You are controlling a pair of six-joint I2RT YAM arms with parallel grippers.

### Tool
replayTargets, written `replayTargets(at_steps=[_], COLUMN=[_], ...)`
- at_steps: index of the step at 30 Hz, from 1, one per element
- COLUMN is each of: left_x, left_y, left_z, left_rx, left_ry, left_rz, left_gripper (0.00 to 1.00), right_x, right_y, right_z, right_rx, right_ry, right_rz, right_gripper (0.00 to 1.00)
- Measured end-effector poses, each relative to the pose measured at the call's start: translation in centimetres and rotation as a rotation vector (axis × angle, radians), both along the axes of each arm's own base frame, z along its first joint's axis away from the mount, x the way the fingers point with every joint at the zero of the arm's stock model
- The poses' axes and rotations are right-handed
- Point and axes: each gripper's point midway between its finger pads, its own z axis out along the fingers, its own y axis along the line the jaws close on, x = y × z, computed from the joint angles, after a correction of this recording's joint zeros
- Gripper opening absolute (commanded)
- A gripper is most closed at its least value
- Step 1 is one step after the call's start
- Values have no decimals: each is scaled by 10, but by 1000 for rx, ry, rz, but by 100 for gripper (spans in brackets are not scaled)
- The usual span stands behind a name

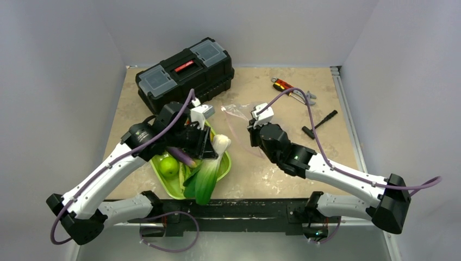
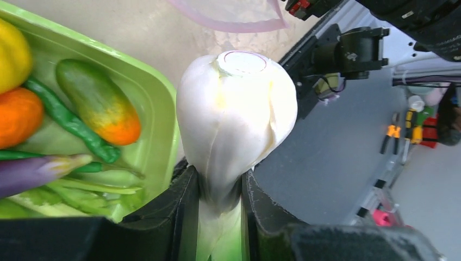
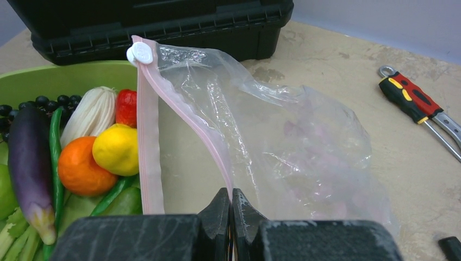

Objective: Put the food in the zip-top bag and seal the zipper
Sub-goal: Place the fake vegetable in the zipper food storage bag.

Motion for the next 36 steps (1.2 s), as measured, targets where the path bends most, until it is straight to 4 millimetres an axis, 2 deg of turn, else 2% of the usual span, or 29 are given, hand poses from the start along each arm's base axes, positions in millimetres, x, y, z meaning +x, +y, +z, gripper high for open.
replayTargets(at_steps=[4, 10, 17, 19, 30, 36], left_x=[-2, 6, 21, 23, 66, 69], left_y=[-19, -55, -80, -84, -85, -96], left_z=[-2, -6, -21, -24, -26, -35], left_rx=[-41, -115, -121, -130, -269, -270], left_ry=[124, 305, 470, 512, 686, 727], left_rz=[-3, 9, 63, 79, 273, 238], left_gripper=[0, 0, 0, 0, 0, 0], right_x=[0, -2, -4, -5, -24, -30], right_y=[0, 0, 1, -1, 7, 11], right_z=[2, 9, 18, 19, 36, 33], right_rx=[-1, 16, 33, 31, 70, 80], right_ry=[-9, -31, -61, -72, -139, -139], right_rz=[5, 23, 45, 45, 119, 164], right_gripper=[0, 0, 0, 0, 0, 0])
